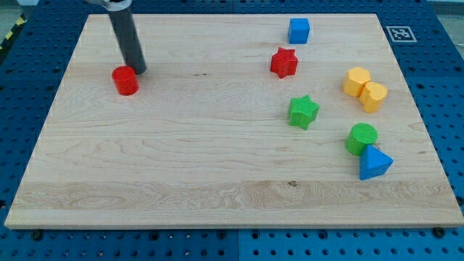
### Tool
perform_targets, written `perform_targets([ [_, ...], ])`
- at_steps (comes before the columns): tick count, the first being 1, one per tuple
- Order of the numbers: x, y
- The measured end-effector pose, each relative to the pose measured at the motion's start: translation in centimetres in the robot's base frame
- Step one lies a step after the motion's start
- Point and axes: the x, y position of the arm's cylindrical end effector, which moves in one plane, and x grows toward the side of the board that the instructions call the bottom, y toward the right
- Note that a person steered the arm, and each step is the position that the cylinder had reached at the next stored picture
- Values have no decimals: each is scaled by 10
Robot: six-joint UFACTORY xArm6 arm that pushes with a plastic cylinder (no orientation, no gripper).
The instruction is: Push red star a bit left
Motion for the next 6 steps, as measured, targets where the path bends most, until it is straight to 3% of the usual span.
perform_targets([
  [2,-15,18],
  [4,-16,150],
  [5,1,200],
  [6,36,200],
])
